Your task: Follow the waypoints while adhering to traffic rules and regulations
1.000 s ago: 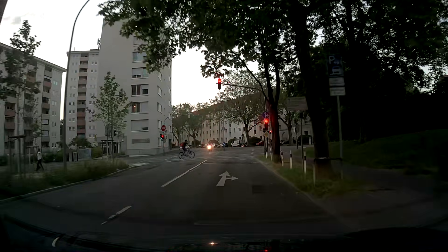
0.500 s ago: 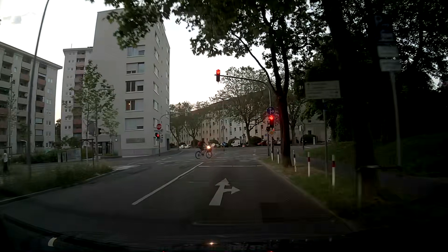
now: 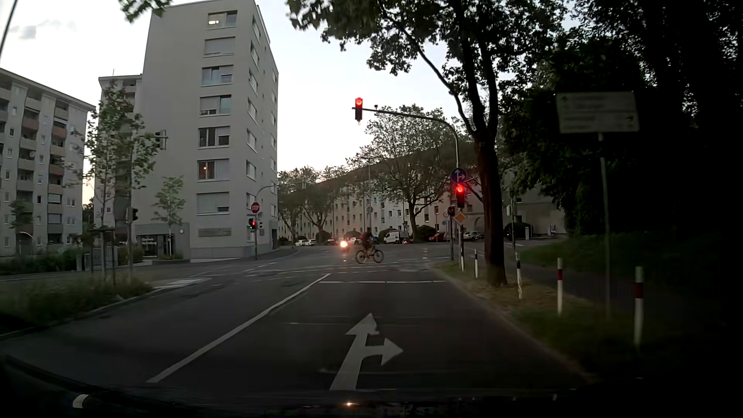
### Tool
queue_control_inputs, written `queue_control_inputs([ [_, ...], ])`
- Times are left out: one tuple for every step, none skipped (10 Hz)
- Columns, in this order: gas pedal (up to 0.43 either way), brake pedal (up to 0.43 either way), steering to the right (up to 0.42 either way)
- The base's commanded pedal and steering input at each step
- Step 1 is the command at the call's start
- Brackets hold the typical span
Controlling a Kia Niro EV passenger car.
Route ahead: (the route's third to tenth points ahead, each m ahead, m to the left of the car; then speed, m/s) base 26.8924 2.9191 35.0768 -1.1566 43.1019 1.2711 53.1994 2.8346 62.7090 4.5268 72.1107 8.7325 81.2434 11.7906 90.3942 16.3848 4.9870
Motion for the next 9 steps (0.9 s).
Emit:
queue_control_inputs([
  [0.000,0.122,-0.002],
  [0.000,0.116,-0.002],
  [0.000,0.116,-0.002],
  [0.000,0.116,-0.001],
  [0.000,0.122,0.000],
  [0.000,0.134,0.001],
  [0.000,0.152,0.001],
  [0.000,0.165,0.001],
  [0.000,0.171,0.000],
])
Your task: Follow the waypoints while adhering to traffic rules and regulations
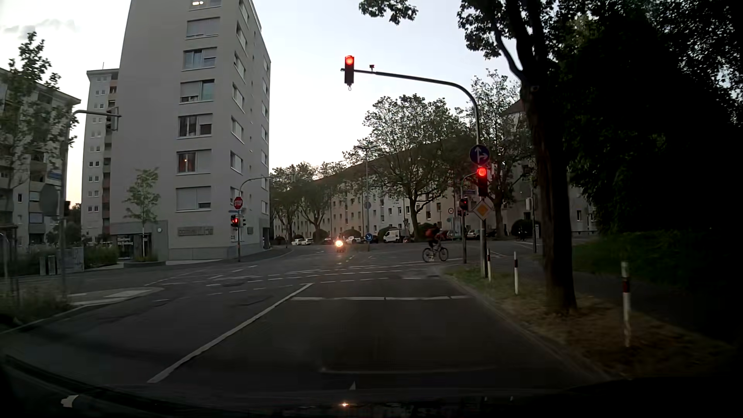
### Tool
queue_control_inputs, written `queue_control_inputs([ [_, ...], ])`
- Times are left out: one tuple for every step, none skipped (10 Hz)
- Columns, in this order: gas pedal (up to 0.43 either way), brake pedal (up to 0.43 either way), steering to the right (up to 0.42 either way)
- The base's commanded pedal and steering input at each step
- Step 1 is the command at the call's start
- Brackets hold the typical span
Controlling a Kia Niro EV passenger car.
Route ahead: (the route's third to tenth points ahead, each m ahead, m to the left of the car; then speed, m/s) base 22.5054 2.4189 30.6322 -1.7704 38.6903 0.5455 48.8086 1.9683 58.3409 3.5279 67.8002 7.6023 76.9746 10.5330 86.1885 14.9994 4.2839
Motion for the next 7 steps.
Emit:
queue_control_inputs([
  [0.000,0.177,0.000],
  [0.000,0.189,0.000],
  [0.000,0.189,0.000],
  [0.000,0.195,0.000],
  [0.000,0.201,-0.001],
  [0.000,0.201,-0.001],
  [0.000,0.207,-0.001],
])
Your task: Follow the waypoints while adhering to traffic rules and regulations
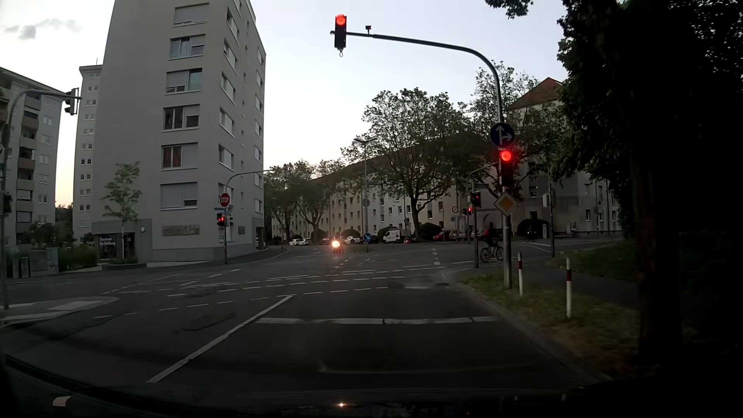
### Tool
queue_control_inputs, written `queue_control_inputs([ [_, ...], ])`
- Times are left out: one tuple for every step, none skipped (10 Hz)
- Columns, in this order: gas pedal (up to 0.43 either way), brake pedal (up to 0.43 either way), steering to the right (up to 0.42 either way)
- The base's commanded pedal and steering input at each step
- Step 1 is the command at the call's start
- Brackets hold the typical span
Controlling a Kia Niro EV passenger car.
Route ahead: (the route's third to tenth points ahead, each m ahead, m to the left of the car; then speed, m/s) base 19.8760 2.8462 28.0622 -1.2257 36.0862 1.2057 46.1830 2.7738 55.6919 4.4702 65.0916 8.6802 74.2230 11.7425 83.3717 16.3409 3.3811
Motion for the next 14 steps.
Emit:
queue_control_inputs([
  [0.000,0.207,-0.001],
  [0.000,0.207,-0.001],
  [0.000,0.207,-0.001],
  [0.000,0.207,-0.001],
  [0.000,0.207,-0.001],
  [0.000,0.213,-0.001],
  [0.000,0.213,-0.001],
  [0.000,0.213,-0.002],
  [0.000,0.213,-0.001],
  [0.000,0.213,-0.001],
  [0.000,0.213,-0.001],
  [0.000,0.213,-0.001],
  [0.000,0.220,-0.002],
  [0.000,0.220,-0.001],
])
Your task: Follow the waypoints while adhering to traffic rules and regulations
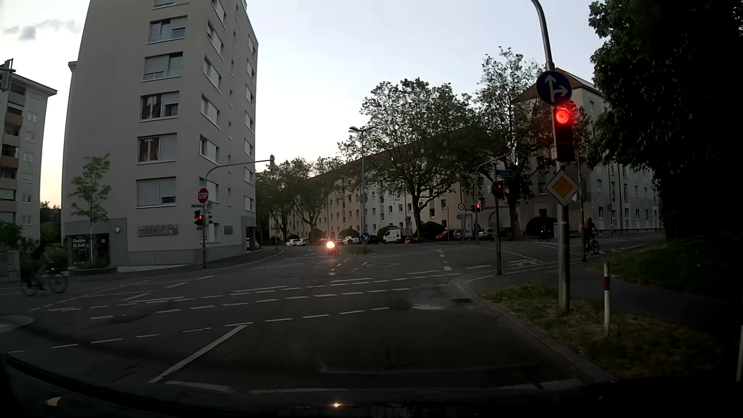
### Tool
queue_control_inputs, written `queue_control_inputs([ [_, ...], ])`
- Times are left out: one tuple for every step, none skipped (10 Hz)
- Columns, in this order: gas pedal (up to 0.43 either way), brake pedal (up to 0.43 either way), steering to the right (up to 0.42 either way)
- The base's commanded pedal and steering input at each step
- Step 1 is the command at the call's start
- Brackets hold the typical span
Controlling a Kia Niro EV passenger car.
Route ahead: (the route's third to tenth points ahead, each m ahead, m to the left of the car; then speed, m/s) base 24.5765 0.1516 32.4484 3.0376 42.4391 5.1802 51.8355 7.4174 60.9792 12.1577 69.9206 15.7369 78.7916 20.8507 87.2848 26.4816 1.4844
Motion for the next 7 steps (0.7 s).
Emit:
queue_control_inputs([
  [0.000,0.220,-0.001],
  [0.000,0.220,-0.001],
  [0.000,0.220,-0.001],
  [0.000,0.220,-0.001],
  [0.000,0.220,-0.001],
  [0.000,0.220,-0.001],
  [0.000,0.213,-0.001],
])
